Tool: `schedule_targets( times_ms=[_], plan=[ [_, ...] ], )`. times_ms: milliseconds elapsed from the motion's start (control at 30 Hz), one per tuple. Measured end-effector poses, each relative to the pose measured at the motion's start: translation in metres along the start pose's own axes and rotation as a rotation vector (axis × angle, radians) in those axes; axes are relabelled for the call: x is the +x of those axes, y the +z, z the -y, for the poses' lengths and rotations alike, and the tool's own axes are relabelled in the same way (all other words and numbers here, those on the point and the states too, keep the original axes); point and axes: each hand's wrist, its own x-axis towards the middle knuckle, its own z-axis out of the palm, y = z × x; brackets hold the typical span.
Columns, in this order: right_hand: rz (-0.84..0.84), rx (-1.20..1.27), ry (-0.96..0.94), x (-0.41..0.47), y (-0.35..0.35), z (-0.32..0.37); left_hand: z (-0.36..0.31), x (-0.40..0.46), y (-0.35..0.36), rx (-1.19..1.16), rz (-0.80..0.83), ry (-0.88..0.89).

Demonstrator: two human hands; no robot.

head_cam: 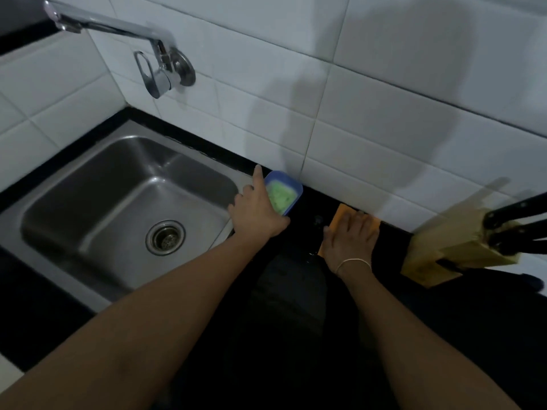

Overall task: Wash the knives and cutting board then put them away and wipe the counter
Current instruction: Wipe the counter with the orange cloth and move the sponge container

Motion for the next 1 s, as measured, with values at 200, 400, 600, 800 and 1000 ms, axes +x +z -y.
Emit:
schedule_targets(
  times_ms=[200,400,600,800,1000],
  plan=[
    [0.028,-0.108,-0.33,0.018,-0.01,0.034,0.032,0.008,-0.023,-0.145,-0.134,-0.055],
    [0.067,-0.132,-0.655,0.048,-0.008,0.11,0.079,0.016,-0.062,-0.207,-0.203,-0.108],
    [0.018,-0.186,-0.789,0.081,-0.012,0.131,0.119,0.008,-0.073,-0.184,-0.201,-0.189],
    [0.023,-0.224,-0.804,0.076,-0.011,0.137,0.126,-0.007,-0.079,-0.233,-0.216,-0.236],
    [-0.015,-0.112,-0.946,-0.015,0.003,0.148,0.116,-0.02,-0.088,-0.258,-0.218,-0.235]
  ],
)
